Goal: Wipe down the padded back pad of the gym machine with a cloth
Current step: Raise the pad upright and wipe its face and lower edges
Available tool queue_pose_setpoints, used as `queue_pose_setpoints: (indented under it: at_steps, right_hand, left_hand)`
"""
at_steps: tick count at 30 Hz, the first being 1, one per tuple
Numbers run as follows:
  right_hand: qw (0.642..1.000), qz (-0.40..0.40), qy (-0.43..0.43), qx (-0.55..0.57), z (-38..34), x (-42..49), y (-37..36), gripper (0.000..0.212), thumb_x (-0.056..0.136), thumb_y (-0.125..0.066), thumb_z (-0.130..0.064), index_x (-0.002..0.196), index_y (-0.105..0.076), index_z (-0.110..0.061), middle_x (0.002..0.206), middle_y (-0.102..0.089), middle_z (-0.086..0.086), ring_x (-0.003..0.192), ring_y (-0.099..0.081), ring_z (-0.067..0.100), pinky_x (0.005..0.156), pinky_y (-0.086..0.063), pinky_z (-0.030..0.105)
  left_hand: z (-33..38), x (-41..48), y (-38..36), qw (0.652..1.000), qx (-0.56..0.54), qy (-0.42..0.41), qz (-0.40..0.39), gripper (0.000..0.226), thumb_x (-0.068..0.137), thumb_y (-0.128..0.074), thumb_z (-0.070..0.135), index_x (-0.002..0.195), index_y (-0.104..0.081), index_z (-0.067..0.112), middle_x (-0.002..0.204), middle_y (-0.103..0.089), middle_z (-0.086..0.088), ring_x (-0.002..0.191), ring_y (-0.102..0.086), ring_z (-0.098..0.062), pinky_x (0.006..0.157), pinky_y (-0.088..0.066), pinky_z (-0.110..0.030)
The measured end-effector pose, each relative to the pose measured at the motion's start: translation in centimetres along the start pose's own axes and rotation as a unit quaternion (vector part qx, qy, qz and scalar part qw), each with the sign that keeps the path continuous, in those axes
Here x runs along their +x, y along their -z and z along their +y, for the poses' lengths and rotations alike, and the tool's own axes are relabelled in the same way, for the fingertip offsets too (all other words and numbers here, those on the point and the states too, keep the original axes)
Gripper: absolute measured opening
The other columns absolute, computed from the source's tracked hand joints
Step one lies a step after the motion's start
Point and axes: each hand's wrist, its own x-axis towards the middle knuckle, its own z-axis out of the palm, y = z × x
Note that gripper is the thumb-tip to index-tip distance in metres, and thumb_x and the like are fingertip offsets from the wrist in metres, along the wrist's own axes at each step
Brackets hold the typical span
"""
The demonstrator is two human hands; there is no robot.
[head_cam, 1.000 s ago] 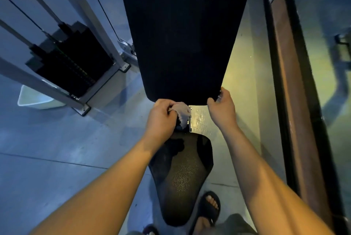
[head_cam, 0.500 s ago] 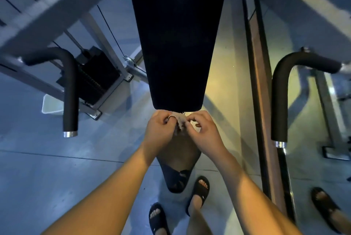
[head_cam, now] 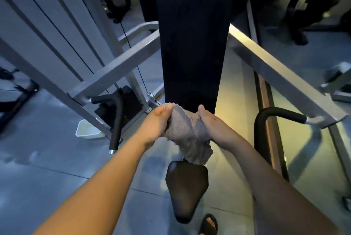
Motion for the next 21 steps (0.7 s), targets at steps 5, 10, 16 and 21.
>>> queue_pose_setpoints:
  at_steps: [5, 10, 16, 21]
  right_hand:
    - [0.99, -0.104, 0.016, -0.09, -1.2, 0.2, -0.2, 0.081, 0.078, -0.08, -0.057, 0.143, -0.033, -0.049, 0.129, -0.057, -0.003, 0.104, -0.068, 0.018, 0.076, -0.058, 0.028]
    - [0.998, 0.018, 0.03, 0.047, -2.1, 2.4, -1.9, 0.038, 0.102, -0.061, -0.034, 0.138, -0.05, -0.04, 0.114, -0.069, 0.004, 0.104, -0.068, 0.016, 0.09, -0.06, 0.036]
    - [0.951, 0.081, -0.085, 0.286, -4.9, 6.6, -5.2, 0.028, 0.109, -0.049, -0.035, 0.131, -0.05, -0.02, 0.12, -0.065, 0.018, 0.105, -0.068, 0.031, 0.074, -0.061, 0.04]
    - [0.965, 0.068, -0.03, 0.253, -7.0, 9.9, -7.5, 0.055, 0.082, -0.079, -0.016, 0.129, -0.054, -0.03, 0.135, -0.054, 0.022, 0.124, -0.058, 0.037, 0.099, -0.051, 0.043]
  left_hand:
    - [0.8, 0.7, 2.5, 0.989, 0.112, 0.013, 0.095, 0.043, 0.105, -0.033, 0.051, 0.088, -0.061, 0.022, 0.08, -0.068, -0.001, 0.077, -0.063, -0.02, 0.081, -0.053, -0.043]
    - [1.6, 1.5, 6.2, 0.975, 0.178, 0.033, 0.129, 0.042, 0.109, -0.028, 0.041, 0.092, -0.062, 0.022, 0.085, -0.067, 0.001, 0.078, -0.059, -0.011, 0.063, -0.04, -0.02]
    - [1.5, 5.2, 11.3, 0.985, 0.094, 0.132, 0.052, 0.034, 0.104, -0.045, 0.036, 0.085, -0.06, 0.013, 0.079, -0.061, -0.011, 0.072, -0.061, -0.021, 0.079, -0.055, -0.041]
    - [1.4, 8.4, 17.7, 0.987, -0.053, 0.141, -0.051, 0.036, 0.088, -0.071, 0.01, 0.12, -0.059, 0.022, 0.113, -0.067, -0.017, 0.095, -0.067, -0.032, 0.073, -0.06, -0.047]
